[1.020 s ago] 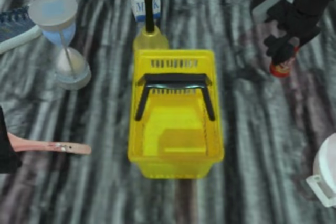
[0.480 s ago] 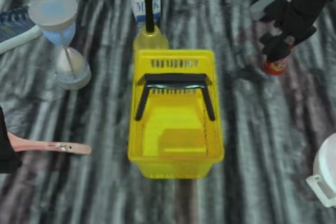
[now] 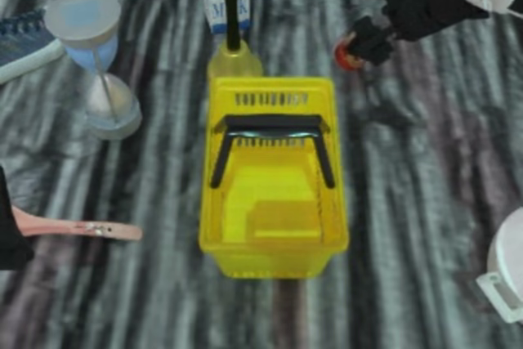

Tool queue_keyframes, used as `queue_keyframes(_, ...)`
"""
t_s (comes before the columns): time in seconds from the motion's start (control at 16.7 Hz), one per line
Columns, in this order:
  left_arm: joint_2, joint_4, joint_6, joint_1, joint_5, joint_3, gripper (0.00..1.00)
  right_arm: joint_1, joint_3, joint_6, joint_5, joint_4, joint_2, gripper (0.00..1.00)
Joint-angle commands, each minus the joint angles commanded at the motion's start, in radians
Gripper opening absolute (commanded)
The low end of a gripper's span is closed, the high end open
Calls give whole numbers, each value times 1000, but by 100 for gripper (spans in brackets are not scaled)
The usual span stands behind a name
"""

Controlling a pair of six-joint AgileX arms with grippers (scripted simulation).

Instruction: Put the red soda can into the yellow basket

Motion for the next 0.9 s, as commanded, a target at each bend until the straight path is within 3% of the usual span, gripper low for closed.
queue_keyframes(0.54, 0, 0, 0, 0, 0, 0, 100, 83, -501, 294, -479, 985, -227, 0)
queue_keyframes(0.72, 0, 0, 0, 0, 0, 0, 100, 106, -635, 367, -605, 1216, -304, 0)
queue_keyframes(0.9, 0, 0, 0, 0, 0, 0, 100, 121, -721, 413, -688, 1352, -360, 0)
